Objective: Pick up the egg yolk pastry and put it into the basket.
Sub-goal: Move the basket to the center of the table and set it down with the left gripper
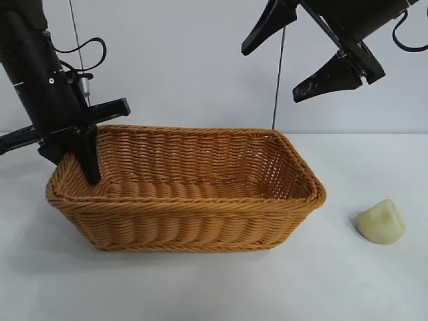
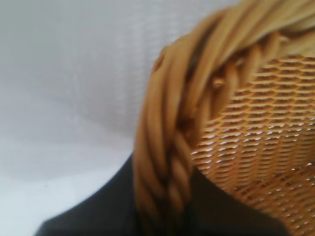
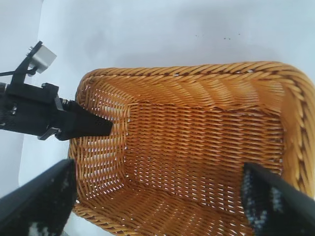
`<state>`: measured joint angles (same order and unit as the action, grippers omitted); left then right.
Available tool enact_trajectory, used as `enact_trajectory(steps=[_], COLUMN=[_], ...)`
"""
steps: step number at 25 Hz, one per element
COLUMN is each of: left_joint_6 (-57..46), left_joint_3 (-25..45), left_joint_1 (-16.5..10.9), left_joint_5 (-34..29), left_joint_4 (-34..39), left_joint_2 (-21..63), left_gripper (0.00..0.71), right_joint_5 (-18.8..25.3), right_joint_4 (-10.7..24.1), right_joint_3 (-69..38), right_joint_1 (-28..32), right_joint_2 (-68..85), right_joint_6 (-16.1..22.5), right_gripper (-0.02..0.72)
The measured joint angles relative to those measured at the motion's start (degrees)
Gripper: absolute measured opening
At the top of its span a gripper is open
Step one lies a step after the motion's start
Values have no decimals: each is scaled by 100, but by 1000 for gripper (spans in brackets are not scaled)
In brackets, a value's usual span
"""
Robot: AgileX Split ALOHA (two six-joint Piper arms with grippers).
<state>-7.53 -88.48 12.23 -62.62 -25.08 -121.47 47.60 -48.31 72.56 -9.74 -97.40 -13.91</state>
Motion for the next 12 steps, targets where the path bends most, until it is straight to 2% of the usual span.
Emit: enact_trajectory(steps=[12], left_joint_6=[273], left_joint_3=[-26], left_joint_1=[-17], left_joint_5=[233], left_joint_4=[-8], left_joint_2=[-486], left_gripper=[93], right_joint_5=[1], right_joint_4=[0], right_joint_3=[0], right_joint_1=[0], right_joint_2=[0], right_joint_6=[0], right_gripper=[645])
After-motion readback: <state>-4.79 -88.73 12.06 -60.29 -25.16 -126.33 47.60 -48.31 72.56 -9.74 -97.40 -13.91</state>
